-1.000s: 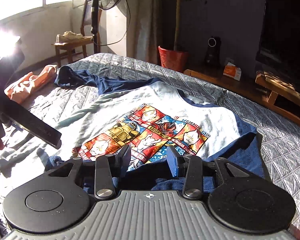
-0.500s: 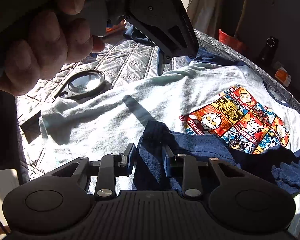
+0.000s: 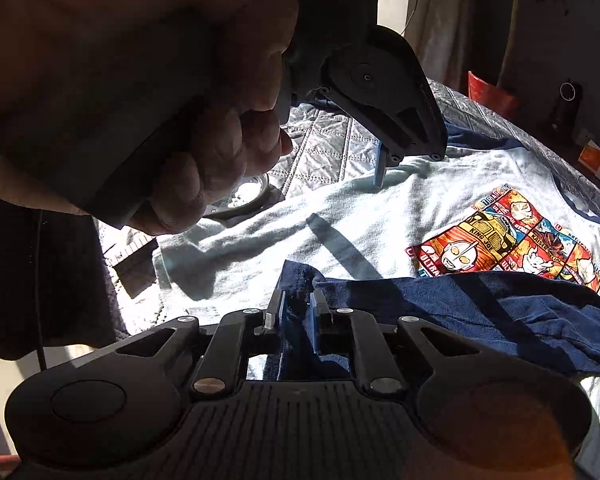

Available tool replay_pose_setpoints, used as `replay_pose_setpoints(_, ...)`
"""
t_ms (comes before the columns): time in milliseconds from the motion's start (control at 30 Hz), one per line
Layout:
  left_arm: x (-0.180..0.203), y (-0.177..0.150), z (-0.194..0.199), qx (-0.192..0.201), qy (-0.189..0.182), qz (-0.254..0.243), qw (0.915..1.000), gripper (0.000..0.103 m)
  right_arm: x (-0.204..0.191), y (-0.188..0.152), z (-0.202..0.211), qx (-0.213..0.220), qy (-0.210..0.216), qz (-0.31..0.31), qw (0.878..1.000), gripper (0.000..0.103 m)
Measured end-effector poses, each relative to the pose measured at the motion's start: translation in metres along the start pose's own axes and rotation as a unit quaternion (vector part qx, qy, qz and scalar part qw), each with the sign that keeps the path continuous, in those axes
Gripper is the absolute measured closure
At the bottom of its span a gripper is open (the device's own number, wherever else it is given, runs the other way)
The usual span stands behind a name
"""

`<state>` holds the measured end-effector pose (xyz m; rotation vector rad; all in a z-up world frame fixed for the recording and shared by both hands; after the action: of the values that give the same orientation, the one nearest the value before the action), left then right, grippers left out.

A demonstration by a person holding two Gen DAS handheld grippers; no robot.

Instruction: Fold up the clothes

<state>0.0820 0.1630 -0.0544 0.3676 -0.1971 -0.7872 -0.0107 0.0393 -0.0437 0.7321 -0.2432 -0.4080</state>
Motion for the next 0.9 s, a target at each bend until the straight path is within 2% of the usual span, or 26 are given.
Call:
replay_pose_setpoints(33,0.003,-0.003,-0.001,-0.003,-0.001,-0.007,1.0000,0.001,0.009,-0.001,0.007,0.012,0.009,-0.030,0.999,0.073)
replay_pose_setpoints(67,0.006,-0.007,-0.002,-0.005,-0.002,-0.014,0.9999,0.001,0.018,-0.001,0.015,0.023,0.018,-0.059,0.998,0.051)
replay_pose_setpoints(133,0.013,-0.016,-0.004,-0.016,-0.007,-0.028,0.9995,0.001,0.054,-0.007,0.028,0.041,-0.023,-0.106,0.993,0.035)
replay_pose_setpoints(167,0.016,-0.020,-0.005,-0.020,-0.009,-0.035,0.9991,0.001,0.073,-0.009,0.035,0.049,-0.044,-0.129,0.989,0.037)
replay_pose_setpoints(233,0.023,-0.027,-0.004,-0.022,-0.012,-0.048,0.9985,0.001,0.125,-0.021,0.040,0.039,-0.109,-0.168,0.979,0.040)
replay_pose_setpoints(300,0.031,-0.036,-0.003,-0.020,-0.015,-0.067,0.9975,0.001,0.177,-0.033,0.045,0.028,-0.174,-0.206,0.963,0.052)
replay_pose_setpoints(367,0.040,-0.050,-0.005,-0.029,-0.016,-0.089,0.9955,0.001,0.225,-0.047,0.044,0.016,-0.211,-0.235,0.949,0.073)
replay_pose_setpoints(400,0.044,-0.057,-0.007,-0.034,-0.016,-0.100,0.9943,0.001,0.249,-0.053,0.044,0.010,-0.230,-0.249,0.941,0.076)
replay_pose_setpoints(433,0.048,-0.065,-0.008,-0.039,-0.016,-0.112,0.9929,0.001,0.264,-0.059,0.040,0.003,-0.238,-0.248,0.939,0.080)
replay_pose_setpoints(567,0.059,-0.082,-0.009,-0.043,-0.018,-0.140,0.9890,0.001,0.284,-0.065,0.006,-0.053,-0.230,-0.172,0.956,0.080)
replay_pose_setpoints(633,0.061,-0.084,-0.009,-0.044,-0.019,-0.144,0.9884,0.000,0.294,-0.071,-0.008,-0.060,-0.227,-0.152,0.960,0.083)
replay_pose_setpoints(667,0.061,-0.085,-0.010,-0.044,-0.019,-0.145,0.9883,0.000,0.298,-0.074,-0.014,-0.063,-0.225,-0.143,0.962,0.076)
replay_pose_setpoints(733,0.062,-0.085,-0.010,-0.042,-0.018,-0.146,0.9882,0.000,0.328,-0.082,-0.011,-0.059,-0.248,-0.175,0.951,0.072)
replay_pose_setpoints(800,0.062,-0.085,-0.010,-0.038,-0.018,-0.149,0.9880,0.000,0.375,-0.095,-0.004,-0.054,-0.269,-0.260,0.926,0.055)
replay_pose_setpoints(833,0.063,-0.085,-0.009,-0.036,-0.018,-0.150,0.9878,0.000,0.387,-0.098,-0.003,-0.059,-0.269,-0.282,0.919,0.043)
replay_pose_setpoints(867,0.063,-0.085,-0.010,-0.036,-0.018,-0.148,0.9882,0.000,0.398,-0.101,-0.001,-0.063,-0.270,-0.303,0.912,0.042)
replay_pose_setpoints(900,0.062,-0.083,-0.010,-0.036,-0.018,-0.143,0.9889,0.000,0.400,-0.098,0.003,-0.058,-0.279,-0.299,0.911,0.048)
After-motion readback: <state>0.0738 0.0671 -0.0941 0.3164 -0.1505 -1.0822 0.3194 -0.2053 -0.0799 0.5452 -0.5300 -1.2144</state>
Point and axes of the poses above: each gripper's, at about its wrist camera, not at the fingertips, and z roughly against the way its jaws point, x to its right, y to its top, the point moved 8 cm from there along -z, roughly the way its jaws point, and after that the axes turned 9 degrees about z, right-handed, at the moved point
